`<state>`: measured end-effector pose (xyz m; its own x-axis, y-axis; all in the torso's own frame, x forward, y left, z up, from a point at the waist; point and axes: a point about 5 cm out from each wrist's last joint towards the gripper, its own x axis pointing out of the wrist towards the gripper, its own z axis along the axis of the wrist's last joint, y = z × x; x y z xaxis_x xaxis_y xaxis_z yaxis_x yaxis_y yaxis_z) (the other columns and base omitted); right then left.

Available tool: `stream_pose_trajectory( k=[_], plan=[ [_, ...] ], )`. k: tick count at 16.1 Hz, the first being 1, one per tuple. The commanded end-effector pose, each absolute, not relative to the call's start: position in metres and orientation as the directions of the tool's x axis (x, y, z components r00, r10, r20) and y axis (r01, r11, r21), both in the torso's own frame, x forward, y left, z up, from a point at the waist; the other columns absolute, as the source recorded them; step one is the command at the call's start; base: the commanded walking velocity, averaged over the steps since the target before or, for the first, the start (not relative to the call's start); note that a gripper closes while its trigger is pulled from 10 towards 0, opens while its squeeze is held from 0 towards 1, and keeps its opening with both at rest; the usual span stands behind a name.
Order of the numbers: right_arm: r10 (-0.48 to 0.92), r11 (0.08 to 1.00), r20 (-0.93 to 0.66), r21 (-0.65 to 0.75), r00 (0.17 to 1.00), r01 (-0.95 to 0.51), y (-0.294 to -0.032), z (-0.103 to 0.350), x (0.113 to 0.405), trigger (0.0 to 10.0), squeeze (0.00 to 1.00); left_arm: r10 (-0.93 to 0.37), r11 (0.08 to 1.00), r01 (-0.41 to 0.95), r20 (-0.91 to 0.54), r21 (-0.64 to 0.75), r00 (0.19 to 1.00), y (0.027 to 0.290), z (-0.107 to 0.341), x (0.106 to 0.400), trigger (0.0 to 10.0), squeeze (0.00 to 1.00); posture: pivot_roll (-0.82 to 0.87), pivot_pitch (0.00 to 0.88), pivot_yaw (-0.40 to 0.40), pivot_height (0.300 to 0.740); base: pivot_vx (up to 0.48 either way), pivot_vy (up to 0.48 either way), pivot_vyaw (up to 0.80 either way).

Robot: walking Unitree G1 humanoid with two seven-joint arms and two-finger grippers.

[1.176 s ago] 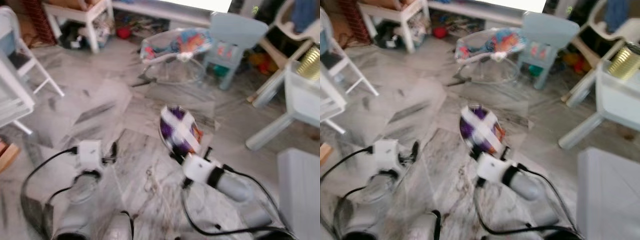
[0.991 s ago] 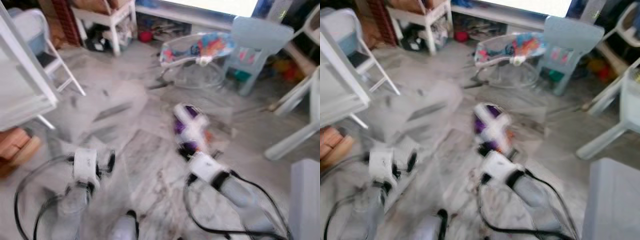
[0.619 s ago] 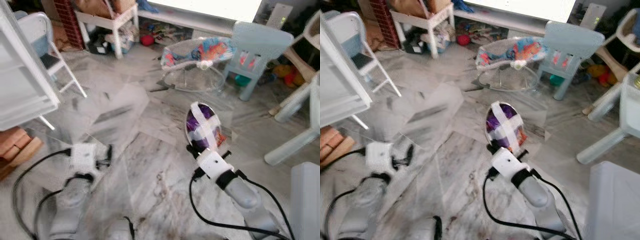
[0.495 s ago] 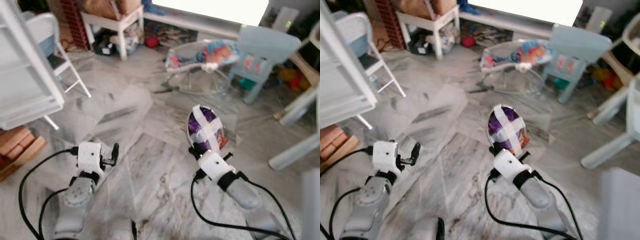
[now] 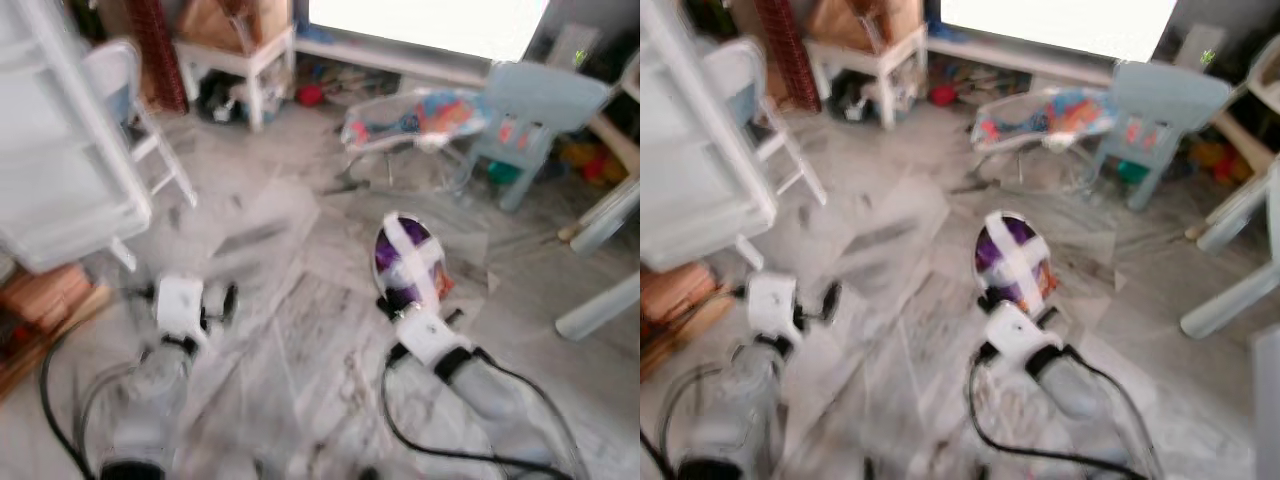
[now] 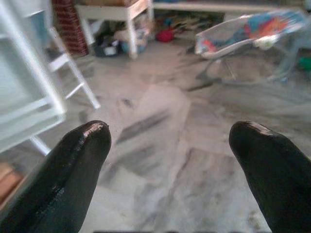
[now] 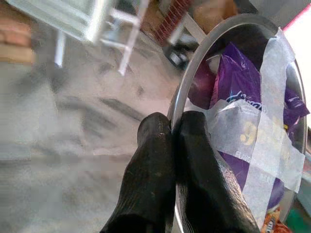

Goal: Restocking fridge

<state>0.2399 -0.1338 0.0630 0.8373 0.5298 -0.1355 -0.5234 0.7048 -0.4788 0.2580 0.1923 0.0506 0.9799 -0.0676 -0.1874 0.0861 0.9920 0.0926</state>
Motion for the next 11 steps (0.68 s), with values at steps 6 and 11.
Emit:
stream_pose_trajectory(
  k=[6, 11],
  plan=[
    [0.520, 0.737, -0.079, -0.461, 0.850, -0.494, -0.139, 0.070, 0.243, 10.0, 0.00, -0.082, 0.991, 0.100, -0.189, 0.086, 0.979, 0.191, 0.047, 0.260, 10.0, 0.00, 0.05, 0.068, -0.030, 0.740, 0.000, 0.480, 0.00],
    [0.503, 0.742, -0.089, -0.466, 0.860, -0.482, -0.149, 0.067, 0.239, 10.0, 0.00, -0.104, 0.990, 0.120, -0.188, 0.078, 0.977, 0.185, 0.044, 0.260, 10.0, 0.00, 0.04, 0.063, -0.032, 0.740, 0.000, 0.454, 0.00]
  ],
)
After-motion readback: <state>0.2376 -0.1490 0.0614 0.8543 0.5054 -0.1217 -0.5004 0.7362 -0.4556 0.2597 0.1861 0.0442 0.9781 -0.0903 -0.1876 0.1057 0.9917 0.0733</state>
